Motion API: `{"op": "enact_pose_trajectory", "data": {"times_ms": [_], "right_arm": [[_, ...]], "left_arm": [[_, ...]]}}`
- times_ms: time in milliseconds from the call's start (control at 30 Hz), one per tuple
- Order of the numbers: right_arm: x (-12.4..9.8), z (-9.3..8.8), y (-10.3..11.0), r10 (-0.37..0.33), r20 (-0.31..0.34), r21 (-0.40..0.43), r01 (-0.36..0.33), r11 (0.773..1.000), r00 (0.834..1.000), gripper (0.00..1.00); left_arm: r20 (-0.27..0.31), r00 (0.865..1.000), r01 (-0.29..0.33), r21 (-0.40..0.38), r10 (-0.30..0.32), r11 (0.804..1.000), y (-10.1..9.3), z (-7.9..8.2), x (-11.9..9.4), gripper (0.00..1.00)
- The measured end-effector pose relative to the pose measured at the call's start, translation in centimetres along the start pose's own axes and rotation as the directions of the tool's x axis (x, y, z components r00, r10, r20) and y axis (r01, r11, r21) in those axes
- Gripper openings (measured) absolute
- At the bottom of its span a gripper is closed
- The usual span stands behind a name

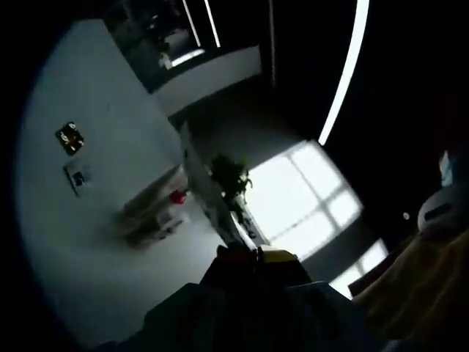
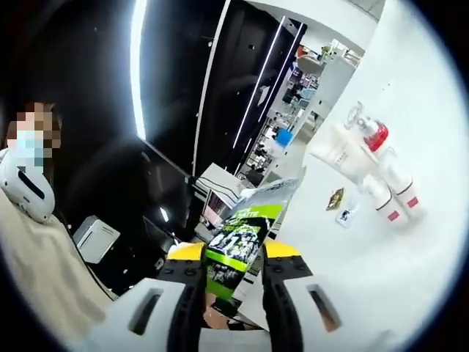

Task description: Arrange the skincare products in the storage area until every visible bottle or jar stands upright without overlapping.

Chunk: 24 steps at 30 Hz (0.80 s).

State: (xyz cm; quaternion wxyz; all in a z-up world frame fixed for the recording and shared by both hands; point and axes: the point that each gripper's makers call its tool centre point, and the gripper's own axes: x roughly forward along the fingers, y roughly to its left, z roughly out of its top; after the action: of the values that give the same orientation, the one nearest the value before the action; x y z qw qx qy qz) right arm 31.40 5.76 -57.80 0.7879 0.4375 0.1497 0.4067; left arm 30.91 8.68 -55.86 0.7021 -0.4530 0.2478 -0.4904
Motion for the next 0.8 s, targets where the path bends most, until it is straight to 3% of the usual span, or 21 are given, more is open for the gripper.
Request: {"op": "enact_pose_trajectory", "data": {"times_ms": [400, 800], "right_arm": [[-0.5, -1.3, -1.5, -0.054, -0.064, -0.02, 0.052, 0.998, 0.996, 0.5], [-1.7, -2.4, -3.9, -0.164, -0.11, -0.099, 0.153, 0.983, 0.98, 0.7]], "left_arm": [[0.01, 0.999, -0.043, -0.039, 0.043, 0.998, 2.0, 0.1, 0.5, 0.0], [0.023, 0.997, -0.067, -0.104, 0.07, 0.992, 4.3, 0.6, 1.0, 0.0]]}}
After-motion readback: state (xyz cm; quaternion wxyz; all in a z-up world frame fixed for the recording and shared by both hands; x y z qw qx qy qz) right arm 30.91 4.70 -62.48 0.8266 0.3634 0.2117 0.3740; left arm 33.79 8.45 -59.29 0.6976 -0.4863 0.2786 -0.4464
